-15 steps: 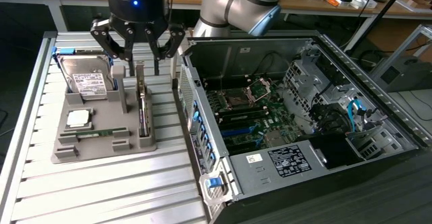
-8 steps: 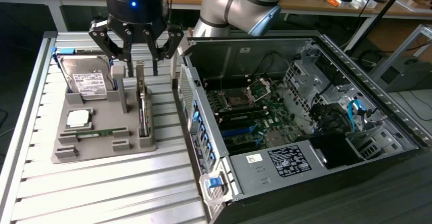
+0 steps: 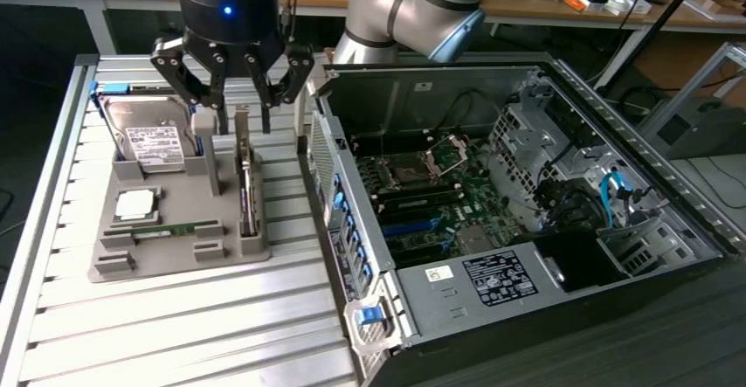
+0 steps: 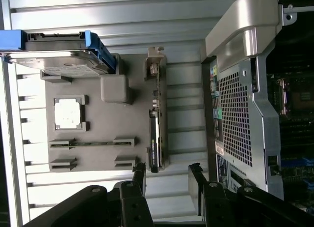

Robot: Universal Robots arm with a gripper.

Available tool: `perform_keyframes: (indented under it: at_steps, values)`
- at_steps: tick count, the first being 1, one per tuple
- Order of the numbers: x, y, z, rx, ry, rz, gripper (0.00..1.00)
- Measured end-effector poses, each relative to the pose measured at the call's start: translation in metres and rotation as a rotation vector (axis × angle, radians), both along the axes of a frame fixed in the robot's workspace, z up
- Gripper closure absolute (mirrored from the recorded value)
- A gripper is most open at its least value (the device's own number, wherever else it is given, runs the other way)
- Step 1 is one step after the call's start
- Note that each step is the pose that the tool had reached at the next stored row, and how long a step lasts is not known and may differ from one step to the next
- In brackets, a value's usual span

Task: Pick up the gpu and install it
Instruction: 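Pick up the gpu and move the gpu toward the slot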

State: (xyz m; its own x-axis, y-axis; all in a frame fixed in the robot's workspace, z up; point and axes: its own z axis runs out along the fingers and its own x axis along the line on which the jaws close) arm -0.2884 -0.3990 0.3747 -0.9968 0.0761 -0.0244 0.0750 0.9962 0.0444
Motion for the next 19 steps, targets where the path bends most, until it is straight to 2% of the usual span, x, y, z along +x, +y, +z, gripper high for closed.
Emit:
perform_keyframes:
  at_steps: [16, 19]
  values:
    - [0.0, 0.0003, -0.008, 0.0, 0.0, 0.0, 0.52]
    - [-0.0001, 0.0015, -0.009, -0.0002, 0.0, 0.0, 0.52]
